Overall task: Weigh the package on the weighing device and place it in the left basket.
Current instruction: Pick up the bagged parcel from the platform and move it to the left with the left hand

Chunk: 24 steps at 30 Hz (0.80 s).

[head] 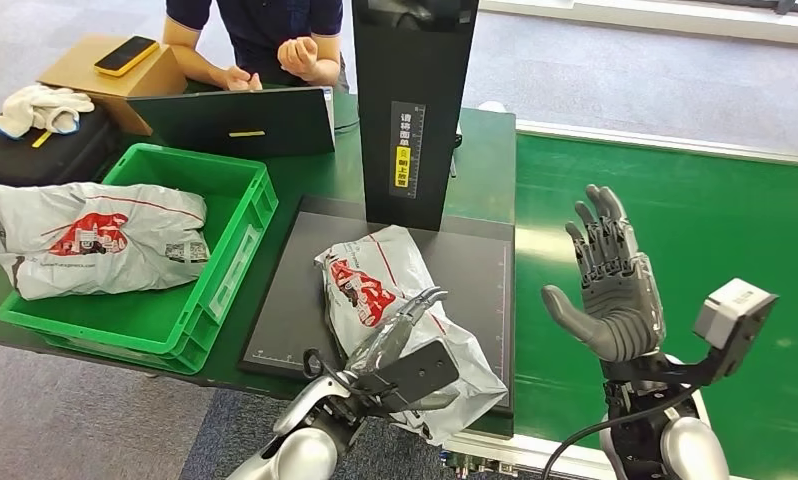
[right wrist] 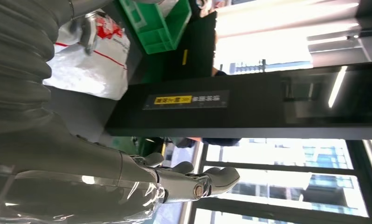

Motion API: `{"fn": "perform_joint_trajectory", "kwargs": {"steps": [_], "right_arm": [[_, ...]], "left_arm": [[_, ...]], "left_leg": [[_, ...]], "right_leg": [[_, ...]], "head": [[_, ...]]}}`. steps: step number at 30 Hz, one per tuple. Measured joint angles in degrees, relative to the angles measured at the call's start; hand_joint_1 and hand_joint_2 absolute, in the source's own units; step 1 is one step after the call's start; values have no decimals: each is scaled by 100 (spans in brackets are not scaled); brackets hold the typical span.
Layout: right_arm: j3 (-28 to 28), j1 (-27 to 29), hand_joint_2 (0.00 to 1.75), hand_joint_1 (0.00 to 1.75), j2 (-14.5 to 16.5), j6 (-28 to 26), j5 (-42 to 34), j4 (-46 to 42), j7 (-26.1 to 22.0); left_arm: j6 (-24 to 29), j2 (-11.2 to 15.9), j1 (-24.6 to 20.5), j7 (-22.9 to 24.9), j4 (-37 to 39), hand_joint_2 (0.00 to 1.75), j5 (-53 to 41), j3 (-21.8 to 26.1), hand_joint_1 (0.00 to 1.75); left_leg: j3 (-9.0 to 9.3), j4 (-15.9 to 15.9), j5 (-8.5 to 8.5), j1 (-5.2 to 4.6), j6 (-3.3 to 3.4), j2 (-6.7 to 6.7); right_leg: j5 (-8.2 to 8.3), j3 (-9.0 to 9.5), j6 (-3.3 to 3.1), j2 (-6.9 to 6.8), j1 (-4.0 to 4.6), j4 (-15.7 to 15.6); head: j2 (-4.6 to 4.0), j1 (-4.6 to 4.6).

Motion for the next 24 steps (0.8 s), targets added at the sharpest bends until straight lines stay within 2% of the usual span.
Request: {"fn": "perform_joint_trajectory", "kwargs": {"steps": [11, 17, 24], "right_arm": [[-476, 388, 175, 0, 265, 428, -289, -692, -253], [-705, 715, 175, 0, 370, 660, -357, -1061, -422], [-835, 826, 175, 0, 509, 732, -359, -1290, -424]], "left_arm": [[120, -32, -625, 1, 1233, 175, -989, -183, 0], [96, 25, -866, -134, 1590, 175, -1363, -194, 0], [8, 58, -1022, -298, 1872, 175, -1598, -409, 0]], "left_leg": [[0, 0, 0, 1, -1, 0], [-1, -1, 0, 1, -1, 1], [2, -1, 0, 0, -1, 1]], "right_leg": [[-1, -2, -1, -1, 1, 2], [-1, -2, -1, 0, 1, 2], [-1, 3, -1, 0, 1, 2]], "head": [[-1, -1], [0, -1], [-1, 0]]}}
